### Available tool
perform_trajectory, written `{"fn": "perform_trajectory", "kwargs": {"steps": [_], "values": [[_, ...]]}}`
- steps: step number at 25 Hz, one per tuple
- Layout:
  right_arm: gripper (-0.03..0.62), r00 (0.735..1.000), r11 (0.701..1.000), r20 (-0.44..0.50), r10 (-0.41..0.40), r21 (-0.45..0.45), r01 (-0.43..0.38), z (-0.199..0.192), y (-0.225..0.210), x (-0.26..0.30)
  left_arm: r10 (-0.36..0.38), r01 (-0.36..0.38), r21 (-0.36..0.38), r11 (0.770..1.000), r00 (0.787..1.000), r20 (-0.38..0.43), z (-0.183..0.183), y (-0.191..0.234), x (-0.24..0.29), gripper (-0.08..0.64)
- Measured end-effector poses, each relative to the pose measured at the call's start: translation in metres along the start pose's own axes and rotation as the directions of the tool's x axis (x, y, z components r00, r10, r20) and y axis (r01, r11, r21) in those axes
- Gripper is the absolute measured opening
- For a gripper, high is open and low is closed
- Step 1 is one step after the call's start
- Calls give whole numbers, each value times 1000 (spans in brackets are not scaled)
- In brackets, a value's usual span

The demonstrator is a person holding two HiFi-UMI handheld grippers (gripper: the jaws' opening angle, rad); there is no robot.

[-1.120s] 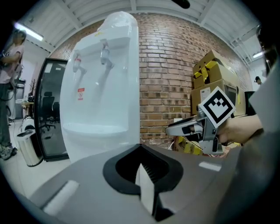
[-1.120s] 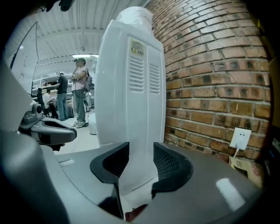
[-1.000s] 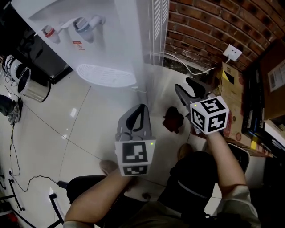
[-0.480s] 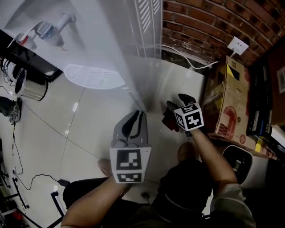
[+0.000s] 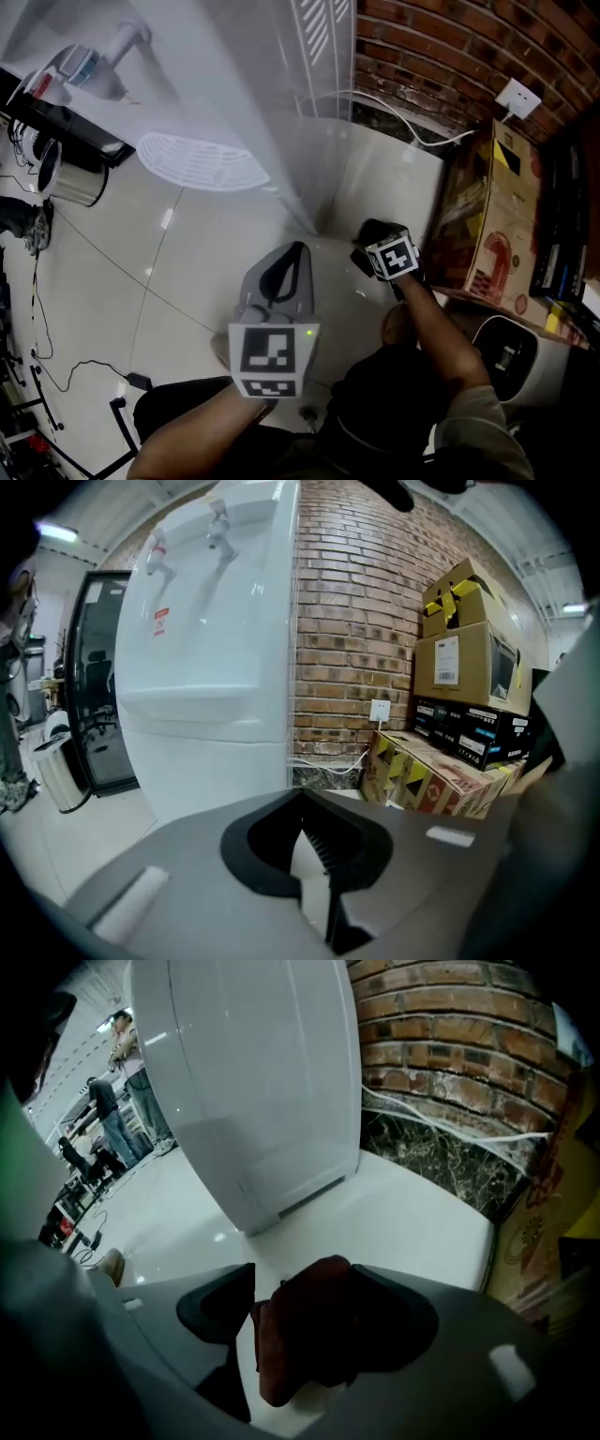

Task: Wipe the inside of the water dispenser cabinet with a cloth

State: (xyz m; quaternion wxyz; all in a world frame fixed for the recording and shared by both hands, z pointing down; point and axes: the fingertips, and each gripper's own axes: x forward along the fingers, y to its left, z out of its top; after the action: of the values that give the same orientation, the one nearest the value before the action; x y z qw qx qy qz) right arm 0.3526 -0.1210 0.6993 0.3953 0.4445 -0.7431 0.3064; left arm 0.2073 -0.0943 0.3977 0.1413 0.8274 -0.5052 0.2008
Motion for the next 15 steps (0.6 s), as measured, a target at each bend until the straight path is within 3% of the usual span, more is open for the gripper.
{"fn": "perform_trajectory", "kwargs": {"steps": [8, 11, 15], "values": [[347, 986, 997, -165, 10, -74, -22, -52, 9, 36, 6, -7, -9, 1000, 1000, -18, -5, 4, -2, 2], [243, 984, 990, -170, -52, -141, 28, -53, 2, 37, 18, -18, -3, 1000, 1000, -23, -7, 10, -2, 2], [134, 981, 991, -180, -68, -126, 46, -53, -2, 35, 26, -26, -8, 1000, 1000, -16, -5, 16, -4, 2]]}}
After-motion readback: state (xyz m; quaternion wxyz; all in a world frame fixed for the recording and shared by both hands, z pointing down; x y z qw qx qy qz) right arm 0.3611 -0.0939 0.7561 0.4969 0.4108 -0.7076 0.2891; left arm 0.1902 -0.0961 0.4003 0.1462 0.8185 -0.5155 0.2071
